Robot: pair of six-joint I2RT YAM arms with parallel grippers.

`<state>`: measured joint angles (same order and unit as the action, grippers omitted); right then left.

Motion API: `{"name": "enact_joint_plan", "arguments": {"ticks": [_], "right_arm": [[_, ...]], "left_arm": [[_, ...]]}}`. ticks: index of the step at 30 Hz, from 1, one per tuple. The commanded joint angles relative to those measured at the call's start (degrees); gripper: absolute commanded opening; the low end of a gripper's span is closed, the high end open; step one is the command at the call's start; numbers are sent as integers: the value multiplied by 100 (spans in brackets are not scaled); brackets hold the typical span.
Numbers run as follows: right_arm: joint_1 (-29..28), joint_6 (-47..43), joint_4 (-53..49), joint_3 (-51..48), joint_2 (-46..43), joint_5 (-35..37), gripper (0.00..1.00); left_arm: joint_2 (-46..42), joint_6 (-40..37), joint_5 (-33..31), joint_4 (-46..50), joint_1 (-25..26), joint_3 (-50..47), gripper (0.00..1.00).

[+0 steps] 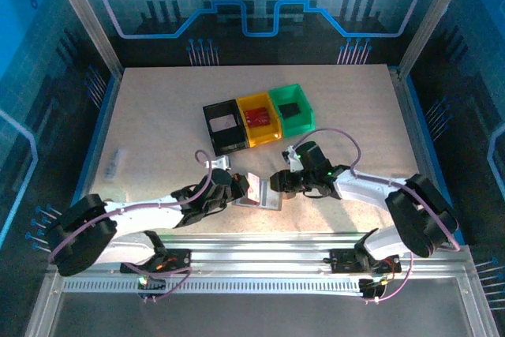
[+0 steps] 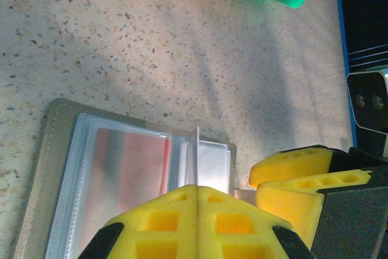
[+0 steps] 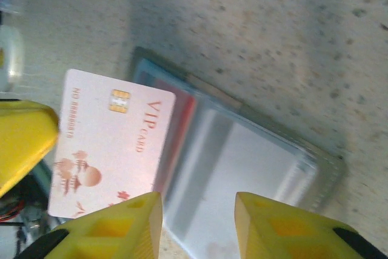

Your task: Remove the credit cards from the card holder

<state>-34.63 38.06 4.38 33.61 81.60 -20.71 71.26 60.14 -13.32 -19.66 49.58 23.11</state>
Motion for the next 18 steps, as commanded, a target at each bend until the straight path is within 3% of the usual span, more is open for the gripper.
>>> {"name": "enact_joint_plan", "arguments": {"ticks": [1,18], "right_arm": [[62,236,793,-247,-52,-554,37],[-19,1227,3573,-975,616,-1198,47]], "left_arm": [[-245,117,-102,-122,22,-111,0],[-999,376,-144,-131,43,-376,0]]}}
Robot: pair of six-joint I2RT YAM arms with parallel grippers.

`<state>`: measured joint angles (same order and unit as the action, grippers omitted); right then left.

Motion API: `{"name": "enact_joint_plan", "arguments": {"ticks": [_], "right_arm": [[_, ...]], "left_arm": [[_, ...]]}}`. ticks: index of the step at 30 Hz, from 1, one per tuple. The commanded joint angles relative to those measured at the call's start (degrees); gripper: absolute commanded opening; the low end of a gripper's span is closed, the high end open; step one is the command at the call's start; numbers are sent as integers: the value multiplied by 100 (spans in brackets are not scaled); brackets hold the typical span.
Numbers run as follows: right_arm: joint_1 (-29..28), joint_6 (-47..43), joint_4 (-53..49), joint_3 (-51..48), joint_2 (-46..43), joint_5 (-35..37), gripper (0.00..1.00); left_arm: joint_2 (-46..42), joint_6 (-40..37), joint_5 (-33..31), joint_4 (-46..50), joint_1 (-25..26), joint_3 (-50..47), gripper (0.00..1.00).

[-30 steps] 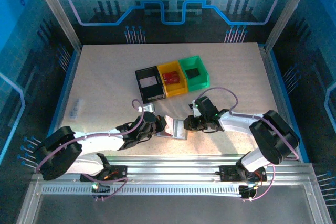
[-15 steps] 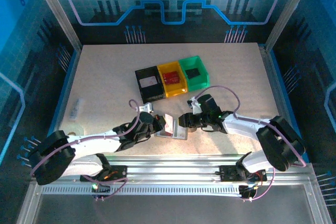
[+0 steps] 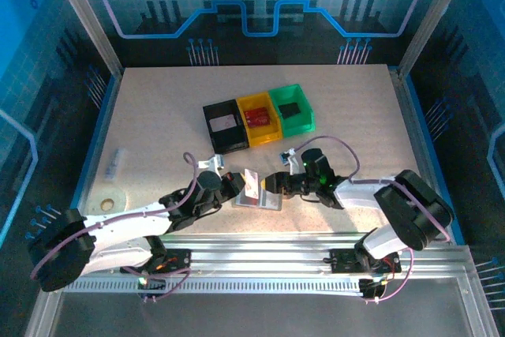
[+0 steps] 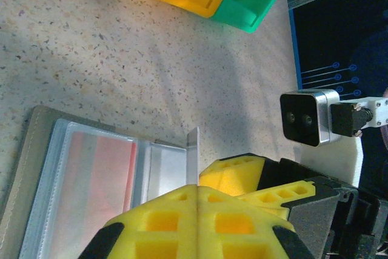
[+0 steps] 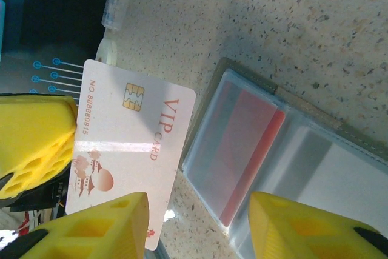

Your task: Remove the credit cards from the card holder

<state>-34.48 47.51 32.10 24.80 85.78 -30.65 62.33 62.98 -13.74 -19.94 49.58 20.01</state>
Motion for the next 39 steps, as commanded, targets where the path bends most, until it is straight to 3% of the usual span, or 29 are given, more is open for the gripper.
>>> {"name": "enact_joint_plan", "arguments": {"ticks": [1,13,25,39], "right_arm": [[-57,363,1038,-151,277,-212,47],[-352,806,2550,-412,708,-28,48],[-564,1058,3091,-338,1067,-115,45],[-564,1208,3338,-459,920,-160,21]], "left_arm": [[-116,81,-107,-99,43,-67,0],[-135,113,-149,-138,87,-71,0],[-94,150,-207,-254,134,-109,0],[-36,177,-260,-280,157,-147,0]]}}
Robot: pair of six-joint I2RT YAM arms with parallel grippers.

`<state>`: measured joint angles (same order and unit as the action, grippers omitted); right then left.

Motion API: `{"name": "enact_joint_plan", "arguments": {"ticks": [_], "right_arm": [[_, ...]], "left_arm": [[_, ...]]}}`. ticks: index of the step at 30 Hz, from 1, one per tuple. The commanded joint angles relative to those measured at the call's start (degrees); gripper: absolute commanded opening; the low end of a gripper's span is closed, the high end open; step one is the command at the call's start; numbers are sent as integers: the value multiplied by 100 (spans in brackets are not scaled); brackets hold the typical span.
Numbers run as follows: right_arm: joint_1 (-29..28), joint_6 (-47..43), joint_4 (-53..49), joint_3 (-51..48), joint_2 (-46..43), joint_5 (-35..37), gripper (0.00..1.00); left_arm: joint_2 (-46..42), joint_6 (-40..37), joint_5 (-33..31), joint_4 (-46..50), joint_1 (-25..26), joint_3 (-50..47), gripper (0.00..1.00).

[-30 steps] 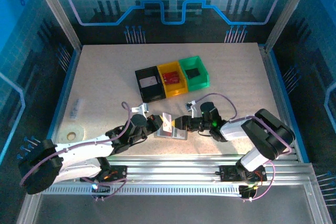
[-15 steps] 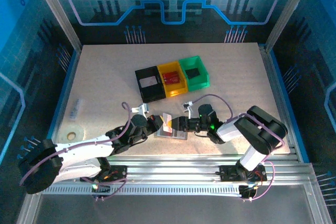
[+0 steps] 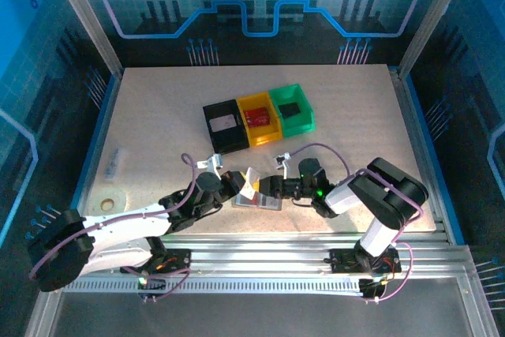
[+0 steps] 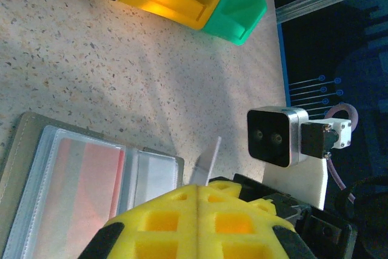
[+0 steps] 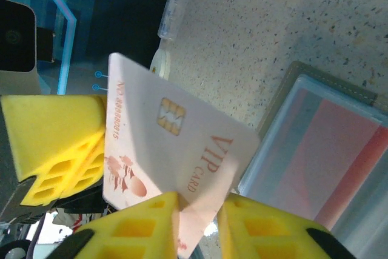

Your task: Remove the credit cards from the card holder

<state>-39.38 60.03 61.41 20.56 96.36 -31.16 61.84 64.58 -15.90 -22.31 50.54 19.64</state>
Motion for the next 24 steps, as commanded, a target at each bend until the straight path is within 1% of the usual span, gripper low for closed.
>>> {"name": "enact_joint_plan", "arguments": {"ticks": [1,7,16,24], "right_arm": [[-67,-51,409,-60,-158,-94,21],[-67,-2,636,-137,-153,-13,19],[-63,227,1238,-250,-34,48,17],[-79,190,1131,-194,-231,126,17]], "left_arm": [[12,18,-46,-37,61,-116,0],[111,62,-28,-142,78,-130,0],[245,115,1,-232,120,-149,0],[431,176,9,-379,193,-167,0]]}}
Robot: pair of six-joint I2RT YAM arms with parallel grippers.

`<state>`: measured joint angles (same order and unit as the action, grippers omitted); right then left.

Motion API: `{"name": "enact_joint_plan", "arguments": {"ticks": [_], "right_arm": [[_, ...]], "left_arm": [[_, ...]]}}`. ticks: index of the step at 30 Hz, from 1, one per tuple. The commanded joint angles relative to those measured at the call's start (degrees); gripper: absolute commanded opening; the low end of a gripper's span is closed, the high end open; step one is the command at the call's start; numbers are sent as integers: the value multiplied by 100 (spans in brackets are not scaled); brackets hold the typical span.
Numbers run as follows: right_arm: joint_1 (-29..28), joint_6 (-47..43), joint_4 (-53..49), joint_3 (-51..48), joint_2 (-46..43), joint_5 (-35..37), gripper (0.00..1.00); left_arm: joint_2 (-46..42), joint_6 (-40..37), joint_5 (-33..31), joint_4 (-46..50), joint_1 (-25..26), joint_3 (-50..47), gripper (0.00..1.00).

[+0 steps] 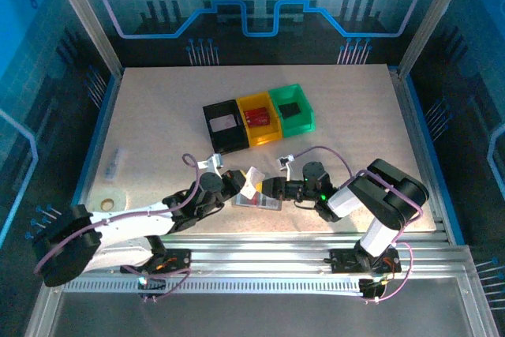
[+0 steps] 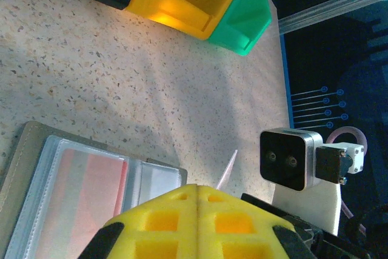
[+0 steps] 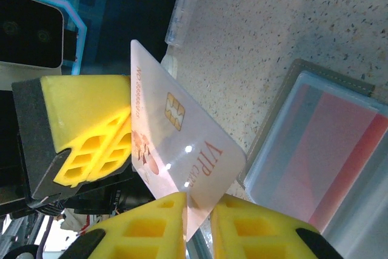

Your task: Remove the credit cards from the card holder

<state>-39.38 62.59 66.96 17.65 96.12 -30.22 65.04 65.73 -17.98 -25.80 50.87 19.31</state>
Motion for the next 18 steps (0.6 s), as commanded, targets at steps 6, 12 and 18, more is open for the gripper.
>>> {"name": "enact_joint_plan", "arguments": {"ticks": [6,12,18], "right_arm": [[-145,-360,-183,233,-681,169,17],[-227,-796,-1166,431,-1198,300,13],[-206,-1128,-1982,401,-1668,445,3]], "left_arm": [[150,96,199,-74,195,-164,0],[141,102,168,-70,229,-193,0],[-286,-120,-9,426,222,-129,0]]}}
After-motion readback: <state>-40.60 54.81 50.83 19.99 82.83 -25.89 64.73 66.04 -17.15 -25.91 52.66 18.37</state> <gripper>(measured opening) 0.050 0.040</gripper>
